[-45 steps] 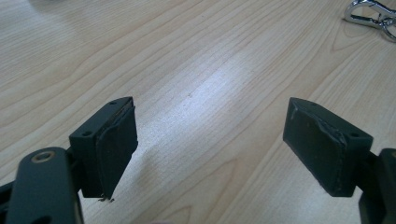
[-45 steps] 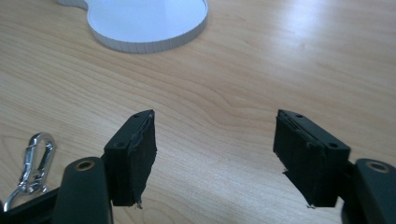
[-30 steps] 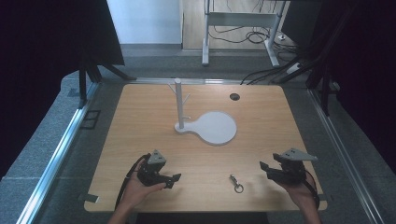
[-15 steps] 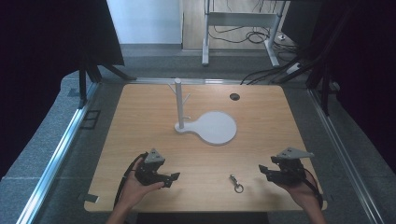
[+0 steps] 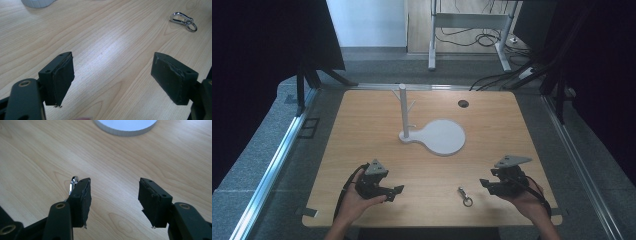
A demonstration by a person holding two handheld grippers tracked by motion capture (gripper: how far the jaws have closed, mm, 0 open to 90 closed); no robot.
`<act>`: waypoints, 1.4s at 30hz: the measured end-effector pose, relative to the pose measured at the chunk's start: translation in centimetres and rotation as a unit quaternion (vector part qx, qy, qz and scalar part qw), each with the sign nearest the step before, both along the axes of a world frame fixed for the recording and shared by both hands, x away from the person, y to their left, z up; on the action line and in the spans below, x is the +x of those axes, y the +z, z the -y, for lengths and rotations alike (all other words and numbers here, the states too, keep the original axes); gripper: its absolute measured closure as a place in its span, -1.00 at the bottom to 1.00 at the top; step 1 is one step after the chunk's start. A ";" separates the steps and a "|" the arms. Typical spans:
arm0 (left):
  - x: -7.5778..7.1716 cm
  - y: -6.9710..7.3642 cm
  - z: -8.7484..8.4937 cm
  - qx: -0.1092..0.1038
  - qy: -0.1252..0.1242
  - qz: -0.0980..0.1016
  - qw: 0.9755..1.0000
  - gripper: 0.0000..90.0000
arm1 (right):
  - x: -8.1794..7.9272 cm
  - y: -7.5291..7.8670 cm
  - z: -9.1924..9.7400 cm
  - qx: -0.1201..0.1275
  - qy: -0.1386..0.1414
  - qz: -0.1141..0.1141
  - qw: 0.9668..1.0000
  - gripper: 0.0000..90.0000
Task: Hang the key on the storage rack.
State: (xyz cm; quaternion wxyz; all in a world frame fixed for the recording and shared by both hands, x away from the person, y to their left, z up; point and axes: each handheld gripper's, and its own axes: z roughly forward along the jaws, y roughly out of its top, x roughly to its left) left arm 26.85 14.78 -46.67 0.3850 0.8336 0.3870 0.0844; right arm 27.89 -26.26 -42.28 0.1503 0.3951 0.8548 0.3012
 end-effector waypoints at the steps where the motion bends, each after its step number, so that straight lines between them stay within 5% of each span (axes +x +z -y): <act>1: -0.1 0.1 0.0 0.000 -0.001 0.000 1.000 -0.58 | 0.1 0.1 -0.3 -0.003 0.001 -0.005 1.000 0.00; 13: 0.0 -0.2 0.1 0.000 -0.004 -0.005 1.000 -0.58 | 0.8 -0.1 -2.7 -0.041 0.032 -0.064 0.997 0.16; 23: 0.0 -0.2 0.1 0.000 -0.006 -0.007 1.000 -0.58 | 1.3 -2.3 -5.5 -0.082 0.064 -0.120 0.987 0.24; 42: 0.1 -0.8 0.6 0.010 -0.012 -0.015 1.000 -0.58 | 2.1 -4.7 -7.6 -0.121 0.072 -0.150 0.979 0.40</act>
